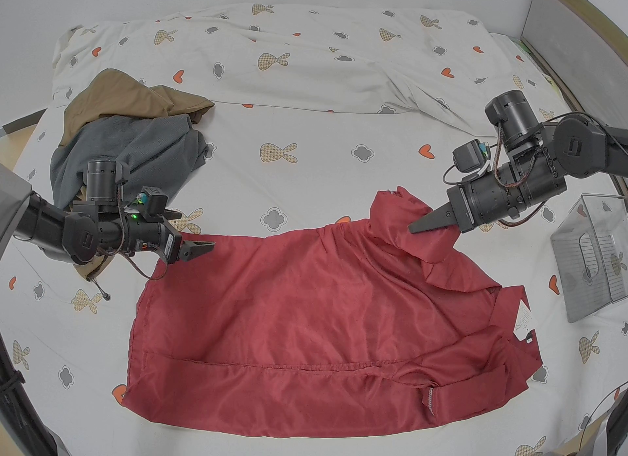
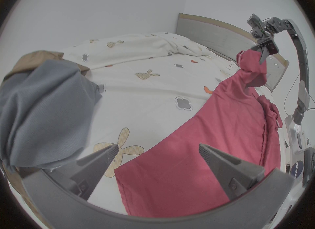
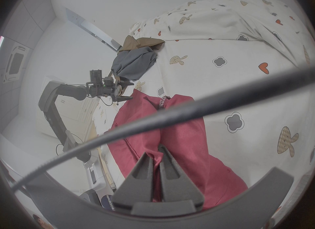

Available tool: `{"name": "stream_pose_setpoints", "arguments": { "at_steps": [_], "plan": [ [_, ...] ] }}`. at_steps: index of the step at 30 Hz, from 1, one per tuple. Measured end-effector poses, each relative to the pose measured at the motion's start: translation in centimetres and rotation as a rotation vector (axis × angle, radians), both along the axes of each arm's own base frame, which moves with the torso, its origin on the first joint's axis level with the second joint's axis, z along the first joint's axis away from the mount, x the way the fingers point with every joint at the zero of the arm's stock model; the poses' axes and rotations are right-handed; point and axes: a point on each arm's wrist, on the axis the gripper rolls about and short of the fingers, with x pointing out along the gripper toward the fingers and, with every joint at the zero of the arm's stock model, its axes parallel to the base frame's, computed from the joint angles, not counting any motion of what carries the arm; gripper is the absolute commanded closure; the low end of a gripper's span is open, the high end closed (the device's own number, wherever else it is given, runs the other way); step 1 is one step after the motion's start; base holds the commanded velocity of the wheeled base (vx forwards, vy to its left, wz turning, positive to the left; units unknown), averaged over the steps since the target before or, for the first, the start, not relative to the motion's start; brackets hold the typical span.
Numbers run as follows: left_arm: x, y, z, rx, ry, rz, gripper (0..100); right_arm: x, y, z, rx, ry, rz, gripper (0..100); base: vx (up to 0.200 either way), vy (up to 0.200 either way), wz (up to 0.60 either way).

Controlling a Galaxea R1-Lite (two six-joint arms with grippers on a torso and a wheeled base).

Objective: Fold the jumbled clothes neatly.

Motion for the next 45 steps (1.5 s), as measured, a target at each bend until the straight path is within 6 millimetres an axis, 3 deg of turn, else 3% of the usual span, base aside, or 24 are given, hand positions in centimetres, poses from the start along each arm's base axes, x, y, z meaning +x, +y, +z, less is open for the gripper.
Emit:
{"name": "stream_pose_setpoints", "arguments": {
  "at_steps": [8, 26, 27, 45],
  "plan": [
    [1.4, -0.2, -2.3, -0.029, 0.051, -0.043, 0, -0.4, -0.2, 0.0, -0.001, 0.001, -0.003, 100, 0.0, 0.0, 0.0],
    [2.1, 0.5, -4.0, -0.035, 0.093, -0.028, 0, 0.0, 0.0, -0.4, 0.016, -0.043, 0.0, 100, 0.0, 0.0, 0.0],
    [2.1, 0.5, -4.0, -0.035, 0.095, -0.028, 100, 0.0, 0.0, -0.5, 0.016, -0.043, 0.0, 100, 0.0, 0.0, 0.0],
    [2.1, 0.8, -3.1, -0.042, 0.073, -0.015, 100, -0.1, -0.3, -0.7, 0.012, -0.033, -0.004, 100, 0.0, 0.0, 0.0]
  ]
}}
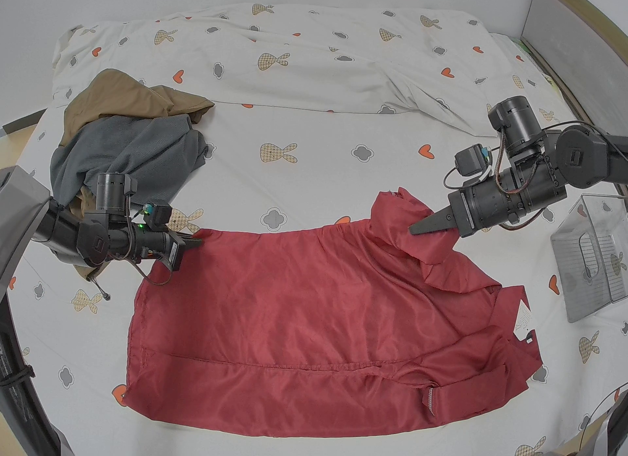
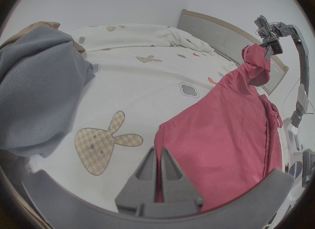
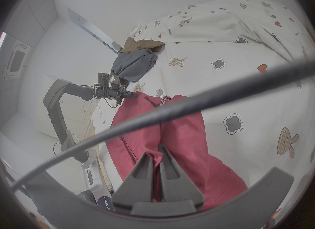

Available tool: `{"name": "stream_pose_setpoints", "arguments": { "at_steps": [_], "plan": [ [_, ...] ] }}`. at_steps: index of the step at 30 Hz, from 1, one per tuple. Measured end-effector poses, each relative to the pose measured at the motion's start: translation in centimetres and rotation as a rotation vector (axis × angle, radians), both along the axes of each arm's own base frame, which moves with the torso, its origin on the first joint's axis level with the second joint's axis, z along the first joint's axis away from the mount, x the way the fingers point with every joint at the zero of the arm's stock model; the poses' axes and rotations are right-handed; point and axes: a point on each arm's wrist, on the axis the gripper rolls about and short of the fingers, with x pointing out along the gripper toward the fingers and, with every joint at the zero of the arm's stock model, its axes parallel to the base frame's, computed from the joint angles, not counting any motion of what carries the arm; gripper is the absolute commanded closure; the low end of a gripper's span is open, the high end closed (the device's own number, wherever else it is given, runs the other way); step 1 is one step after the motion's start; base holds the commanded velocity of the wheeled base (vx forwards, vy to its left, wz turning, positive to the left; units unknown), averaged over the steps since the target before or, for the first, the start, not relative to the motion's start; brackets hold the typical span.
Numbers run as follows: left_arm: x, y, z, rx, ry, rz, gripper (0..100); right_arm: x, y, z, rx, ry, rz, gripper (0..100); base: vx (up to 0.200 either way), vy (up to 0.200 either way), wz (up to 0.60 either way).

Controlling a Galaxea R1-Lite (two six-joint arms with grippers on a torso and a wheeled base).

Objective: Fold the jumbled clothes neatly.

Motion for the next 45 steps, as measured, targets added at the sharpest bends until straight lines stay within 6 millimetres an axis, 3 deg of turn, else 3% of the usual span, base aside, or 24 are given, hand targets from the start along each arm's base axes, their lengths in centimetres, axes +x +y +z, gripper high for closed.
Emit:
{"name": "stream_pose_setpoints", "arguments": {
  "at_steps": [11, 26, 36, 45],
  "plan": [
    [-2.5, 0.3, 0.9, 0.004, 0.009, 0.004, 100, -2.7, -1.3, 1.2, 0.005, -0.013, -0.011, 100, 0.0, 0.0, 0.0],
    [-9.6, 0.3, 1.7, 0.01, 0.027, -0.002, 100, -8.8, -3.7, 0.5, -0.012, 0.038, -0.023, 100, 0.0, 0.0, 0.0],
    [-13.9, 0.3, -0.6, 0.011, 0.044, -0.005, 100, -11.3, -4.4, -1.6, -0.038, 0.117, -0.018, 100, 0.0, 0.0, 0.0],
    [-16.0, 0.2, -2.4, 0.005, 0.078, 0.001, 100, -12.2, -4.6, -3.8, -0.051, 0.155, -0.013, 100, 0.0, 0.0, 0.0]
  ]
}}
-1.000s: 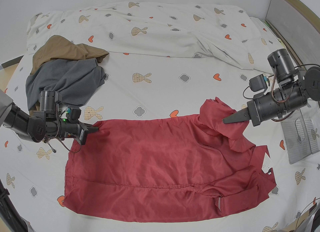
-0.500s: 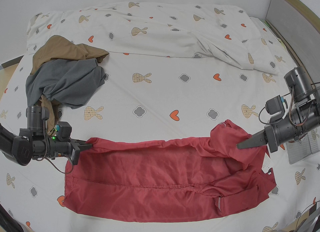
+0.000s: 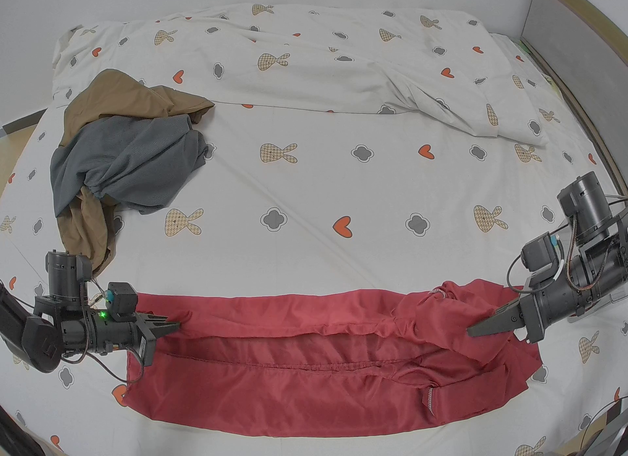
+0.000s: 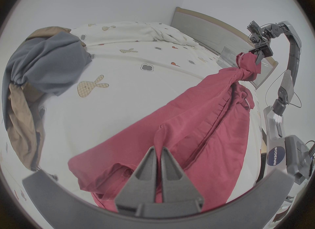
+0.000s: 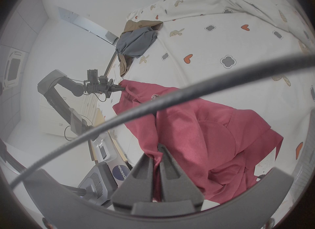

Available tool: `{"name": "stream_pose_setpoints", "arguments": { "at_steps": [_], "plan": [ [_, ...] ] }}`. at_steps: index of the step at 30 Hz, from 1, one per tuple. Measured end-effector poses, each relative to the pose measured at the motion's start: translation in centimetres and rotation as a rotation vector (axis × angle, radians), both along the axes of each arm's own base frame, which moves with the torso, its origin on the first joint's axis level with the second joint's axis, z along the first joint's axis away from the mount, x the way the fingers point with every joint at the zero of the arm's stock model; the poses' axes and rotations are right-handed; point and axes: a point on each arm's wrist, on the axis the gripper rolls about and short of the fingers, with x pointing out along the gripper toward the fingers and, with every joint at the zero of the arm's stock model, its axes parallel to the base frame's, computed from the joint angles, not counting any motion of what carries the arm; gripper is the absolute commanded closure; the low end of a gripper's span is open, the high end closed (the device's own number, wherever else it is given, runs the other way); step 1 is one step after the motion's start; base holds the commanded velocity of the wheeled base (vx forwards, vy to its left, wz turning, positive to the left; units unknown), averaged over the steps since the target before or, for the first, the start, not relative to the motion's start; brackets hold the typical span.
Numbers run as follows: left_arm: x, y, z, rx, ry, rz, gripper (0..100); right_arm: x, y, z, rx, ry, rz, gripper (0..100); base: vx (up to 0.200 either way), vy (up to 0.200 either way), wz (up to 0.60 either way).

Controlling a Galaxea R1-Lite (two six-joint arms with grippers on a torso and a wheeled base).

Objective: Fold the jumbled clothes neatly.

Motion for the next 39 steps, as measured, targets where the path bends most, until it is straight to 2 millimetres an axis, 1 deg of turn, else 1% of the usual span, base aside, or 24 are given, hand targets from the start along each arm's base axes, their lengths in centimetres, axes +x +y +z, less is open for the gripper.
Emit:
{"name": "stream_pose_setpoints", "arguments": {
  "at_steps": [5, 6, 14, 21, 24, 27, 33, 39],
  "plan": [
    [-0.6, -0.2, -0.5, 0.002, 0.027, -0.008, 100, -0.2, -0.1, -0.5, -0.006, 0.017, 0.0, 100, 0.0, 0.0, 0.0],
    [-0.7, -0.2, -0.6, 0.003, 0.031, -0.011, 0, -0.2, -0.1, -0.6, -0.007, 0.019, 0.0, 100, 0.0, 0.0, 0.0],
    [-1.5, -0.4, -0.6, -0.002, 0.036, -0.021, 0, -0.3, -0.1, -0.9, -0.011, 0.033, 0.0, 100, 0.0, 0.0, 0.0],
    [-2.2, -0.3, 1.7, -0.032, -0.04, -0.001, 0, -0.6, -0.2, -1.4, -0.017, 0.053, 0.001, 100, 0.0, 0.0, 0.0],
    [-1.9, -0.4, 2.5, -0.04, -0.073, -0.003, 0, -0.7, -0.2, -1.6, -0.018, 0.059, 0.004, 100, 0.0, 0.0, 0.0],
    [-1.4, -0.8, 2.8, -0.047, -0.082, -0.016, 0, -0.8, 0.0, -1.6, -0.019, 0.062, 0.012, 100, 0.0, 0.0, 0.0],
    [-0.6, -2.4, 2.4, -0.139, 0.007, -0.02, 0, -1.0, 0.5, -1.7, -0.02, 0.068, 0.037, 100, 0.0, 0.0, 0.0],
    [-1.0, -3.5, 1.7, -0.272, 0.141, -0.057, 0, -1.1, 0.8, -1.8, -0.021, 0.073, 0.047, 100, 0.0, 0.0, 0.0]
  ]
}}
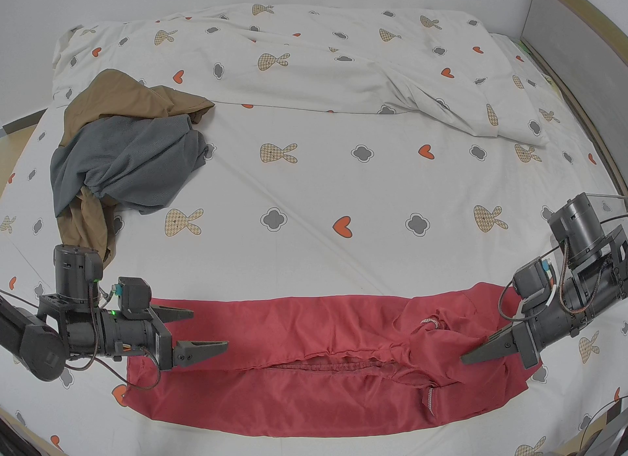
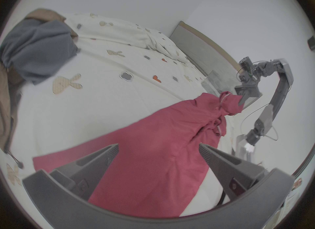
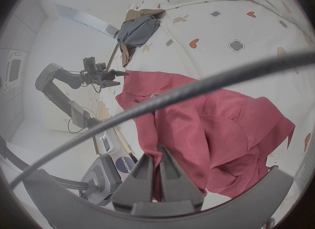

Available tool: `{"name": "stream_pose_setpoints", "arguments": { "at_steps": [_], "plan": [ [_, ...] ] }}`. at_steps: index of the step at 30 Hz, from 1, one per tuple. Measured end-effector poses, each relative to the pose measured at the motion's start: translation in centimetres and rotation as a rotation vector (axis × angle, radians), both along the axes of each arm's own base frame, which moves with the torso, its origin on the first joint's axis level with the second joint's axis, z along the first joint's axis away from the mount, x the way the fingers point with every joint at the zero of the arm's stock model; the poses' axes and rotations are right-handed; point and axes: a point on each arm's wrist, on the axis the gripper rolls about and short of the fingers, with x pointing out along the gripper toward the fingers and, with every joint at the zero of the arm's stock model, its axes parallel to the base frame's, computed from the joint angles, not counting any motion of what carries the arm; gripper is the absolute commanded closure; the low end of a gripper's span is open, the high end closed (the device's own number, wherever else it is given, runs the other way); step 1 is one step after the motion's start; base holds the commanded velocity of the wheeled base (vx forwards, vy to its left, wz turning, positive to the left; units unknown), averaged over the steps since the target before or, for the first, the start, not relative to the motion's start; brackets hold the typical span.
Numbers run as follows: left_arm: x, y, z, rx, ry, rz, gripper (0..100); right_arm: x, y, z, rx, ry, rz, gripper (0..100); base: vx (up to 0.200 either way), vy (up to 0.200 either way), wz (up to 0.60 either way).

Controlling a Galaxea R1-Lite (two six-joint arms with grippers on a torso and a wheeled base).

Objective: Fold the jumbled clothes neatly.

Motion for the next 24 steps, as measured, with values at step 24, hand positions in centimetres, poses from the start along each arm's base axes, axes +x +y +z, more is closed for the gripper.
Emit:
{"name": "stream_pose_setpoints", "arguments": {
  "at_steps": [24],
  "plan": [
    [2.2, 3.3, -5.0, -0.025, 0.223, 0.147, 0, 2.1, 0.3, -2.4, -0.029, 0.055, -0.02, 100, 0.0, 0.0, 0.0]
  ]
}}
